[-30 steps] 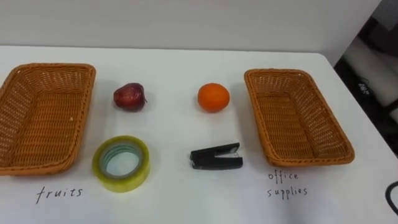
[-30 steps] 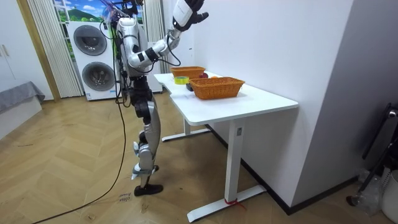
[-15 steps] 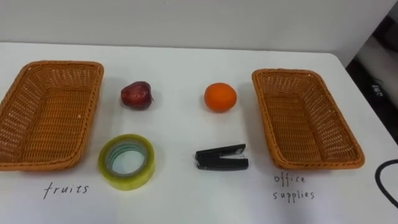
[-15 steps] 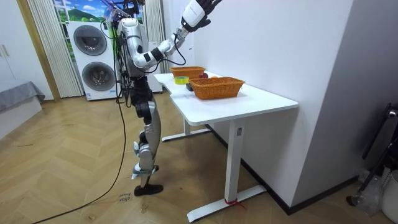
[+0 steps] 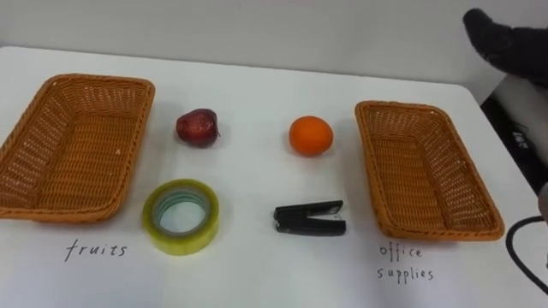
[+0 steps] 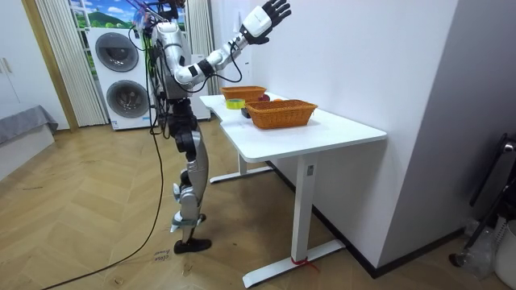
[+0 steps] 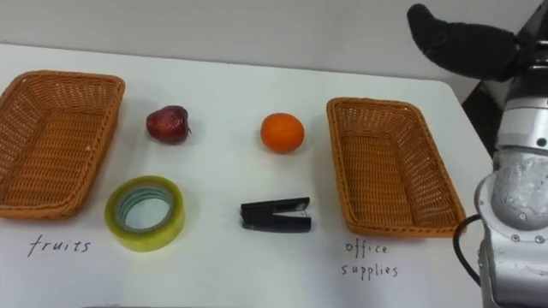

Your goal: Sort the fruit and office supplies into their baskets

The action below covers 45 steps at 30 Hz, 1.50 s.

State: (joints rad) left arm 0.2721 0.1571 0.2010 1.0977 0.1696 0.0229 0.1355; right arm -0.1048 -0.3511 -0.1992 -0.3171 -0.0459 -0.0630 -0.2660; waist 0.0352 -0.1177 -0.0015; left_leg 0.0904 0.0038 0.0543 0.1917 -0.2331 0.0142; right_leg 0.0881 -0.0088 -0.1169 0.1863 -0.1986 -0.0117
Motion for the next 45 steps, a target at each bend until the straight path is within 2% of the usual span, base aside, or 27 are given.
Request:
performTrajectory([
  [7, -0.007, 0.009, 0.002, 0.001, 0.0, 0.0, -0.002, 0.0, -0.001, -0.012, 0.03, 0.026, -0.005, 0.021, 0.109, 0.0, 0.013, -0.009, 0.0039, 0.0, 0.001, -0.002, 0.006, 0.0, 0.0, -0.002, -0.001, -0.002, 0.0, 0.0, 0.0, 0.01],
  [16, -0.02, 0.017, 0.001, 0.0, -0.001, 0.0, -0.012, 0.0, -0.001, -0.032, 0.071, 0.026, -0.034, 0.022, 0.24, 0.0, 0.024, -0.009, 0.0048, -0.018, 0.001, -0.014, 0.006, 0.0, 0.0, 0.0, -0.001, -0.019, 0.001, 0.006, -0.002, 0.04],
  [21, -0.024, 0.018, 0.0, 0.001, -0.001, 0.0, -0.024, 0.0, -0.001, -0.041, 0.094, 0.026, -0.037, 0.039, 0.303, 0.0, 0.026, -0.006, 0.0039, -0.022, 0.0, -0.019, 0.007, 0.0, 0.0, 0.0, -0.001, -0.025, 0.0, 0.006, -0.002, 0.04],
  [25, -0.033, 0.02, -0.021, 0.0, 0.0, 0.002, -0.04, 0.0, -0.001, -0.044, 0.105, 0.026, -0.047, 0.044, 0.348, 0.0, 0.027, 0.005, 0.0023, -0.026, -0.001, -0.026, 0.011, 0.001, 0.0, -0.003, -0.002, -0.031, -0.001, 0.007, -0.001, 0.03],
  [32, -0.045, 0.021, -0.035, 0.0, 0.0, 0.018, -0.041, 0.0, -0.001, -0.1, 0.157, 0.027, -0.102, 0.093, 0.474, 0.0, 0.034, 0.011, 0.0003, -0.024, -0.001, -0.026, 0.011, 0.002, 0.0, -0.002, -0.002, -0.023, -0.001, 0.007, -0.001, 0.0],
  [38, -0.048, 0.031, -0.051, -0.004, 0.0, 0.021, -0.041, 0.0, -0.001, -0.114, 0.173, 0.029, -0.123, 0.13, 0.57, 0.0, 0.035, -0.007, 0.005, -0.024, 0.0, -0.026, 0.012, 0.005, 0.0, -0.002, -0.003, -0.023, -0.001, 0.007, -0.002, 0.0],
  [40, -0.054, 0.042, -0.066, -0.011, 0.0, 0.021, -0.047, 0.0, -0.001, -0.129, 0.178, 0.031, -0.125, 0.132, 0.613, 0.0, 0.042, -0.02, 0.0122, -0.027, 0.001, -0.026, 0.013, 0.006, -0.001, -0.005, -0.002, -0.024, -0.001, 0.007, -0.003, 0.0],
  [41, -0.057, 0.046, -0.069, -0.011, 0.0, 0.022, -0.052, 0.0, -0.001, -0.131, 0.178, 0.031, -0.125, 0.134, 0.624, 0.0, 0.045, -0.023, 0.0134, -0.028, 0.001, -0.026, 0.013, 0.006, -0.001, -0.006, -0.001, -0.024, -0.001, 0.008, -0.003, 0.0],
  [43, -0.059, 0.06, -0.08, -0.012, 0.0, 0.022, -0.062, 0.0, -0.001, -0.141, 0.178, 0.031, -0.128, 0.152, 0.661, 0.0, 0.05, -0.039, 0.0124, -0.029, 0.001, -0.026, 0.009, 0.005, -0.001, -0.006, 0.0, -0.024, -0.001, 0.008, -0.004, 0.0],
  [45, -0.06, 0.064, -0.087, -0.019, 0.0, 0.023, -0.067, 0.0, -0.001, -0.148, 0.178, 0.031, -0.133, 0.154, 0.684, 0.0, 0.054, -0.048, 0.0114, -0.03, 0.0, -0.026, 0.009, 0.005, -0.001, -0.006, -0.001, -0.024, -0.001, 0.009, -0.004, 0.0],
])
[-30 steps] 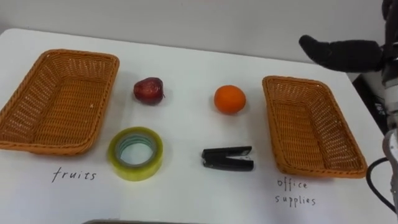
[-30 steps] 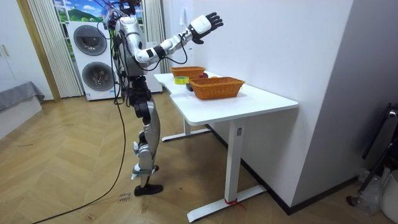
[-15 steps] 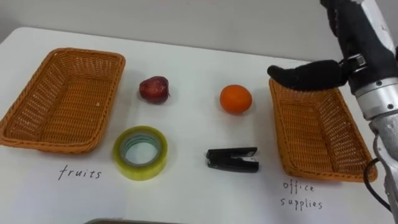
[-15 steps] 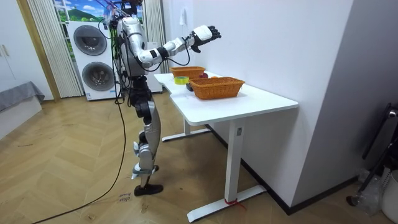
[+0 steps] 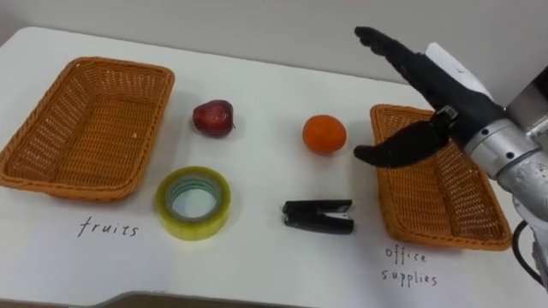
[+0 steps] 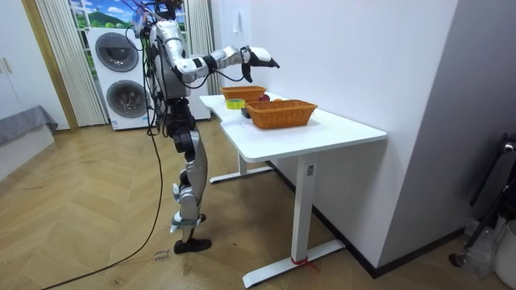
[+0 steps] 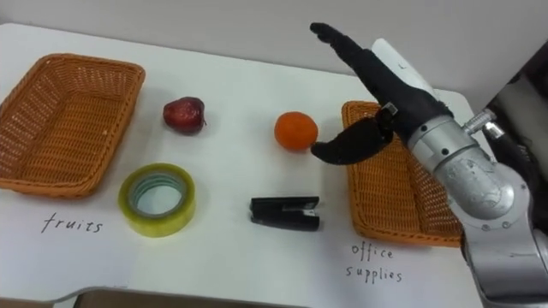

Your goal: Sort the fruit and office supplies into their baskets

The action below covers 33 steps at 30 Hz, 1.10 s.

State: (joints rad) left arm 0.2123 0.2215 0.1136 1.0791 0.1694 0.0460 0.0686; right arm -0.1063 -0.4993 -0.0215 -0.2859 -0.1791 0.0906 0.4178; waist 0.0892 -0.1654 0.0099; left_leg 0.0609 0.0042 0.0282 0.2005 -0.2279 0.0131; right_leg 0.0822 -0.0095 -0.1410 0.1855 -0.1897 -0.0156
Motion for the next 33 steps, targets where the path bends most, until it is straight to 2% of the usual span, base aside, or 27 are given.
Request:
performTrajectory([
  [5, -0.003, 0.006, -0.006, -0.001, 0.0, 0.0, -0.013, 0.0, 0.0, 0.0, 0.001, 0.0, -0.012, 0.0, 0.05, 0.0, 0.0, -0.004, -0.0027, 0.003, 0.0, 0.0, 0.003, 0.0, 0.001, 0.001, -0.001, 0.0, 0.0, 0.002, 0.002, 0.0],
  [16, -0.002, 0.014, -0.021, -0.031, -0.001, -0.001, -0.013, 0.0, 0.0, 0.0, 0.004, 0.005, -0.036, 0.001, 0.132, 0.0, 0.005, 0.001, 0.0006, 0.006, 0.001, 0.002, -0.004, 0.0, 0.001, -0.002, 0.001, 0.002, 0.0, 0.002, 0.002, 0.0],
  [20, -0.002, 0.014, -0.022, -0.058, -0.001, -0.001, -0.013, 0.0, 0.0, 0.0, 0.04, 0.006, -0.046, 0.018, 0.149, 0.0, 0.015, 0.004, 0.0019, 0.005, 0.001, 0.007, -0.003, 0.001, 0.001, -0.009, 0.001, 0.007, 0.0, 0.003, 0.002, -0.05],
  [22, -0.003, 0.014, -0.028, -0.065, -0.001, -0.001, -0.011, 0.0, 0.002, 0.0, 0.061, 0.006, -0.066, 0.028, 0.175, 0.0, 0.026, 0.012, 0.006, 0.005, 0.0, 0.01, -0.003, 0.001, 0.001, -0.009, 0.0, 0.008, 0.0, 0.003, 0.002, -0.02],
  [24, -0.003, 0.015, -0.037, -0.072, -0.001, -0.001, -0.011, 0.0, 0.002, 0.001, 0.077, 0.006, -0.083, 0.037, 0.191, 0.0, 0.028, 0.018, 0.0056, 0.003, 0.0, 0.008, -0.004, 0.001, 0.001, -0.01, 0.0, 0.007, 0.0, 0.003, 0.002, 0.0],
  [30, -0.009, 0.012, -0.039, -0.077, -0.009, -0.001, -0.011, 0.0, 0.002, 0.011, 0.084, 0.006, -0.143, 0.043, 0.229, 0.0, 0.035, 0.024, 0.0029, 0.001, 0.0, 0.003, -0.003, 0.001, 0.001, -0.009, 0.001, 0.003, 0.0, 0.003, 0.002, 0.02],
  [33, -0.017, 0.012, -0.039, -0.059, -0.009, -0.001, -0.011, 0.0, 0.01, 0.038, 0.088, 0.006, -0.179, 0.043, 0.24, 0.0, 0.042, 0.024, 0.0025, 0.001, 0.0, 0.003, -0.003, 0.001, 0.001, -0.009, 0.0, 0.003, 0.0, 0.003, 0.002, 0.0],
])
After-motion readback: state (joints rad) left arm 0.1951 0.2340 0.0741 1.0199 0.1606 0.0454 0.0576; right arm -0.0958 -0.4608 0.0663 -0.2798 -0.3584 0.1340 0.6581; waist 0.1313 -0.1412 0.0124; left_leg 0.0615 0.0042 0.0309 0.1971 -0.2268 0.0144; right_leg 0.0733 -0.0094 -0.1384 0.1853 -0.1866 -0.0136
